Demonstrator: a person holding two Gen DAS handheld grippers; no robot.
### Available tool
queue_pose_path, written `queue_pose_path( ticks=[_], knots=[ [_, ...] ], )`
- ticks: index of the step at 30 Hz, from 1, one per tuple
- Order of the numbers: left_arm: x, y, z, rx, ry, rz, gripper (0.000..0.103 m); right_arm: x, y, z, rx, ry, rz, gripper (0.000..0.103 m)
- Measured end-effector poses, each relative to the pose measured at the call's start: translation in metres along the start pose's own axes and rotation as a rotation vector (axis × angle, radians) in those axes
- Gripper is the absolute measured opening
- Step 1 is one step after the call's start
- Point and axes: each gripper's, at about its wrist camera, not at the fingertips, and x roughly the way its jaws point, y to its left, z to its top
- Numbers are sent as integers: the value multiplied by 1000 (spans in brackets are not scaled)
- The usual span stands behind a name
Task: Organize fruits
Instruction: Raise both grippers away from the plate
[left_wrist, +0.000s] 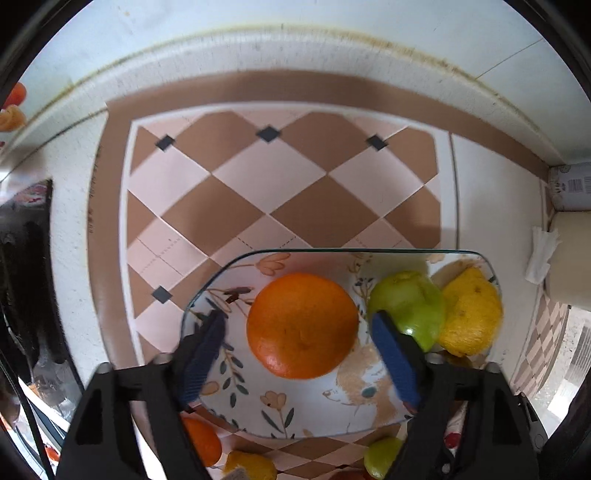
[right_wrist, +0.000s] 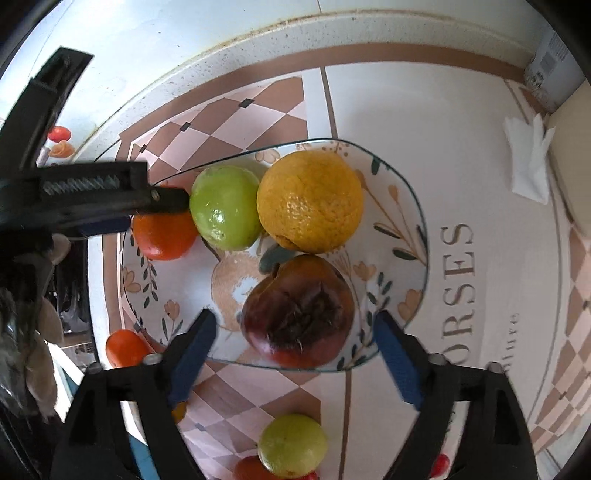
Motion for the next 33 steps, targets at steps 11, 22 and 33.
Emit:
queue_pose_path(
  ticks=[11,22,33],
  knots=[
    [-61,-4,-71,-21,-211,90,87,-58,6,-29,-63,-139,-140,95],
    [-106,-19,-157,22,-351,118,87,-105,9,-73,-82,-213,-146,95],
    [-163,-20,-219,39,-487,128,87,-172,28,-124,-106,-330,-142,95]
  ],
)
